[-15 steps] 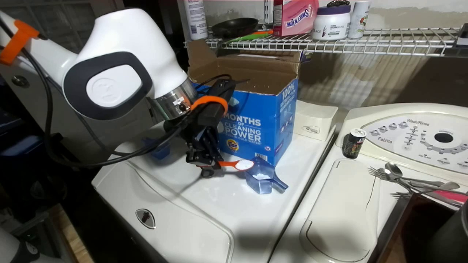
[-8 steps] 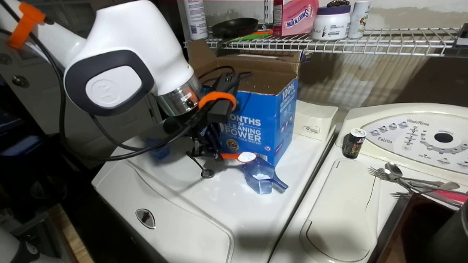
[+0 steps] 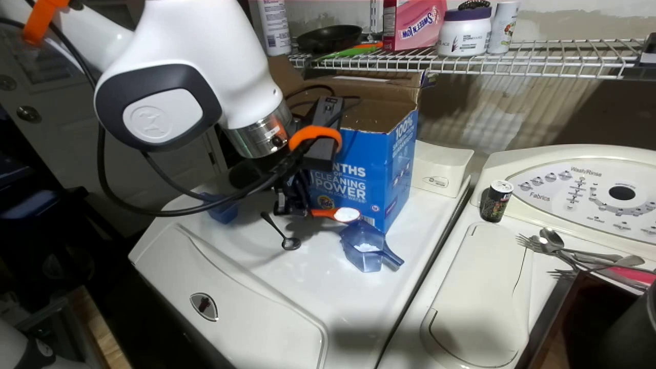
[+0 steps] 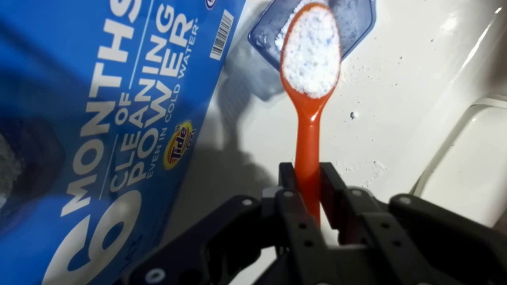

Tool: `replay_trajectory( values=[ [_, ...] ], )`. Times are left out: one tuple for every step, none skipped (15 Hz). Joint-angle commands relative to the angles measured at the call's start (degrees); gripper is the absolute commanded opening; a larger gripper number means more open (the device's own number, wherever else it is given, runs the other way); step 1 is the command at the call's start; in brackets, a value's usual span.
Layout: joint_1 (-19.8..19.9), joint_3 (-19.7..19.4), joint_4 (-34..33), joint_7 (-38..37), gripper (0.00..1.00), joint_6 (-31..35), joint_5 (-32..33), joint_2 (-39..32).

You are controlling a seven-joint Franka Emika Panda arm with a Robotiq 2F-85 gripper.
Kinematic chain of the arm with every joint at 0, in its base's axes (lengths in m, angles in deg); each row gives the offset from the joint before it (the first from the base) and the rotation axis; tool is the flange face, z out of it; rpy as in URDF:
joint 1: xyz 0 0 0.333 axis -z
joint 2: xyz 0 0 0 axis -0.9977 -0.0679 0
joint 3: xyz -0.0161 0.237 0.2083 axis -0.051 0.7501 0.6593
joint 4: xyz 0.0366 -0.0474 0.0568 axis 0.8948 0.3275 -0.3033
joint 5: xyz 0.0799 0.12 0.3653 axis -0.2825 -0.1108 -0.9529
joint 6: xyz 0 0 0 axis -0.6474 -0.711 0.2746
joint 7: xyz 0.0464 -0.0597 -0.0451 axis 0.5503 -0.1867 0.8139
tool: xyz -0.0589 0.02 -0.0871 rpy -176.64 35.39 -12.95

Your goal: Pour the contents of the orange spoon into the blue cup on the right

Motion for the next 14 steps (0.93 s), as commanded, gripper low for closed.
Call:
replay_trajectory(
  values=[
    [-0.59, -0.86, -3.28, 5.14, 0.05, -3.33, -4.96, -2.23],
    [-0.47, -0.89, -3.72, 5.93, 0.05, -3.78, -5.86, -2.57],
    [-0.33, -0.9, -4.21, 6.64, 0.05, -4.31, -6.74, -2.95],
    [-0.19, -0.98, -4.8, 7.55, 0.05, -4.98, -7.69, -3.39],
    [-0.03, -1.04, -5.37, 8.35, 0.05, -5.51, -8.67, -3.8],
    [0.14, -1.03, -5.81, 9.04, 0.05, -5.93, -9.51, -4.1],
    [0.34, -1.0, -6.27, 9.83, 0.05, -6.57, -10.34, -4.39],
    [0.52, -0.99, -6.85, 10.51, 0.05, -7.18, -11.19, -4.76],
    [0.67, -0.96, -7.35, 11.15, 0.05, -7.74, -12.02, -5.13],
    [0.81, -0.91, -7.77, 11.82, 0.05, -8.25, -12.87, -5.42],
    [0.96, -0.84, -8.2, 12.1, 0.05, -8.67, -13.64, -5.72],
    [1.1, -0.79, -8.64, 12.19, 0.05, -9.13, -14.25, -6.05],
    [1.21, -0.61, -8.94, 11.99, 0.05, -9.68, -14.66, -6.15],
    [1.32, -0.48, -9.3, 11.84, 0.05, -10.05, -15.07, -6.31]
  ],
)
